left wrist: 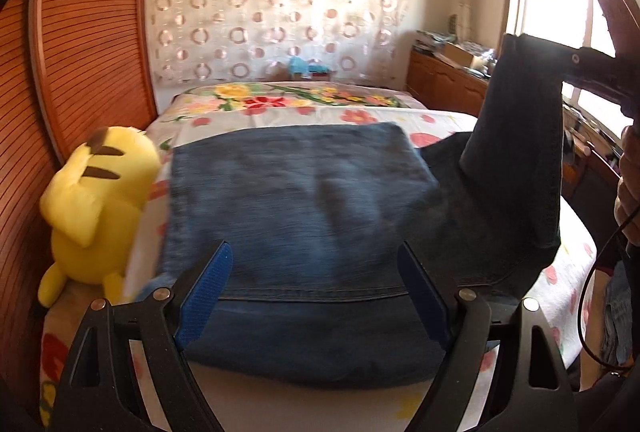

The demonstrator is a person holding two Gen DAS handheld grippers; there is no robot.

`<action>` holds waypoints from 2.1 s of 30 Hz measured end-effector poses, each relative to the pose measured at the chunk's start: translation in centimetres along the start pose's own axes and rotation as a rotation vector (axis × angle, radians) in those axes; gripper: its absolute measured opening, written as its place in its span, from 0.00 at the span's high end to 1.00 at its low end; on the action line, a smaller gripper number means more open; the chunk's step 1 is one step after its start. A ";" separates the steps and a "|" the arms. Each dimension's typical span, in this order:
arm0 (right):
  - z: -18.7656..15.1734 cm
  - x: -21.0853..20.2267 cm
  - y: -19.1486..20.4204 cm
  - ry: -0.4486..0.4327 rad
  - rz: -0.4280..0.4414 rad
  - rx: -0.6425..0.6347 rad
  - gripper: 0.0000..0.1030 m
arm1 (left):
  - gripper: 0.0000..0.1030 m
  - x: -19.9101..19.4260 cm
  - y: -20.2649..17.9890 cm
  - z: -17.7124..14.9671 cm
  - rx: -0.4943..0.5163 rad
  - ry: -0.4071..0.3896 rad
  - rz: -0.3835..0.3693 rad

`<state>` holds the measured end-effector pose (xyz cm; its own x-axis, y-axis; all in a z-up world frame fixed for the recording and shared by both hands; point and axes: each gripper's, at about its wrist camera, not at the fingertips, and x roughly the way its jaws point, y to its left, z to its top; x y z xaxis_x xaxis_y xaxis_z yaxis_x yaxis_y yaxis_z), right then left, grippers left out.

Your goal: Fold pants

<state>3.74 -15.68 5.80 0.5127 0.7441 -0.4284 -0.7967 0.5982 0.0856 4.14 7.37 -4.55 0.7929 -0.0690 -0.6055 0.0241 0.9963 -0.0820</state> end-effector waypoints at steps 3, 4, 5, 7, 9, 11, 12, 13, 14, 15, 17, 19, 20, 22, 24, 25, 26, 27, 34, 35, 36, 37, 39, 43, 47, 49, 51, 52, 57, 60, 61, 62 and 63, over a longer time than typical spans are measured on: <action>0.3 1.7 -0.3 0.025 0.021 -0.003 0.86 | 0.17 -0.1 1.1 -0.2 -0.022 0.000 0.012; 0.3 2.0 -0.3 0.025 0.035 0.000 0.86 | 0.17 -0.1 1.4 -0.1 -0.027 0.001 0.015; 0.4 2.3 -0.5 0.028 0.043 0.005 0.86 | 0.17 0.0 1.6 -0.2 -0.031 0.002 0.017; 0.4 2.2 -1.3 0.034 0.029 0.008 0.82 | 0.17 0.2 2.0 -0.2 -0.040 0.004 0.017; 0.5 2.4 -2.0 0.036 0.010 0.010 0.82 | 0.17 0.4 2.1 -0.2 -0.045 0.006 0.008; 0.3 2.5 -2.1 0.042 -0.022 0.018 0.81 | 0.17 0.7 1.9 -0.3 -0.042 0.011 0.001; 0.1 2.3 -2.0 0.047 -0.037 0.022 0.78 | 0.17 0.7 1.7 -0.4 -0.038 0.014 -0.005; -0.3 2.0 -2.2 0.052 -0.057 0.025 0.72 | 0.17 0.9 1.5 -0.4 -0.034 0.018 -0.011; -0.8 1.6 -2.4 0.058 -0.079 0.029 0.69 | 0.17 1.2 1.1 -0.5 -0.026 0.024 -0.021; -1.1 0.9 -2.3 0.065 -0.104 0.033 0.63 | 0.17 1.3 0.8 -0.5 -0.019 0.027 -0.027; -2.4 0.3 -3.0 0.081 -0.148 0.059 0.58 | 0.17 1.7 0.0 -0.5 -0.001 0.035 -0.039; -3.6 -0.4 -3.6 0.099 -0.173 0.090 0.57 | 0.17 2.0 -0.8 -0.7 0.016 0.043 -0.054; -4.1 -0.7 -3.9 0.108 -0.192 0.102 0.57 | 0.17 2.2 -1.2 -0.7 0.023 0.047 -0.063; -5.1 -1.2 -4.3 0.127 -0.225 0.127 0.57 | 0.17 2.4 -2.1 -0.8 0.039 0.053 -0.085; -5.8 -1.5 -4.6 0.144 -0.242 0.147 0.57 | 0.17 2.6 -3.0 -0.9 0.065 0.060 -0.103; -6.2 -1.9 -4.7 0.152 -0.250 0.153 0.57 | 0.17 2.7 -3.5 -1.0 0.085 0.068 -0.110; -6.5 -2.1 -4.7 0.159 -0.255 0.159 0.57 | 0.17 2.9 -3.8 -1.0 0.097 0.073 -0.114; -6.6 -2.3 -4.6 0.164 -0.252 0.164 0.57 | 0.17 3.0 -4.1 -1.1 0.111 0.079 -0.119; -8.3 -2.1 -4.0 0.206 -0.245 0.218 0.57 | 0.25 4.4 -5.0 -1.5 0.151 0.126 -0.137; -8.7 -2.3 -3.9 0.212 -0.241 0.225 0.57 | 0.27 4.5 -5.0 -1.4 0.153 0.127 -0.135; -8.8 -2.2 -3.7 0.217 -0.236 0.231 0.57 | 0.29 4.6 -5.0 -1.2 0.157 0.125 -0.136; -9.0 -2.0 -3.6 0.224 -0.230 0.236 0.57 | 0.33 4.7 -5.1 -1.2 0.160 0.126 -0.137; -9.1 -1.6 -3.4 0.236 -0.221 0.243 0.57 | 0.38 5.2 -5.2 -0.8 0.169 0.136 -0.131; -9.6 -0.9 -3.2 0.252 -0.200 0.270 0.57 | 0.55 5.7 -5.2 -0.4 0.167 0.140 -0.131; -9.9 -0.7 -3.4 0.258 -0.194 0.303 0.57 | 0.75 6.1 -5.5 -0.2 0.178 0.137 -0.148; -10.3 -0.5 -3.8 0.263 -0.185 0.321 0.57 | 0.82 6.0 -5.5 -0.2 0.175 0.131 -0.153; -10.8 -0.2 -3.8 0.263 -0.161 0.327 0.57 | 0.90 5.7 -5.4 0.0 0.161 0.120 -0.164; -10.8 -0.2 -3.8 0.265 -0.155 0.327 0.78 | 0.91 5.4 -5.3 0.1 0.154 0.112 -0.173; -8.5 -1.2 -4.1 0.186 -0.138 0.275 0.97 | 0.92 2.0 -6.0 1.9 0.162 0.037 -0.208; -5.0 -2.9 -3.7 0.106 -0.146 0.209 0.97 | 0.92 -0.7 -6.4 3.3 0.163 -0.019 -0.236; -3.5 -3.5 -3.5 0.077 -0.151 0.189 0.97 | 0.92 -1.7 -6.6 3.8 0.165 -0.038 -0.245; -2.3 -3.9 -3.3 0.054 -0.153 0.171 0.97 | 0.92 -2.7 -6.7 4.3 0.167 -0.052 -0.255; -0.9 -4.3 -3.1 0.031 -0.149 0.151 0.98 | 0.92 -3.3 -6.7 4.6 0.168 -0.064 -0.258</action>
<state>3.70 -21.04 6.55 0.6096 0.6359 -0.4734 -0.6546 0.7405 0.1518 4.18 1.13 1.69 0.7840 -0.3229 -0.5302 0.3257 0.9410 -0.0915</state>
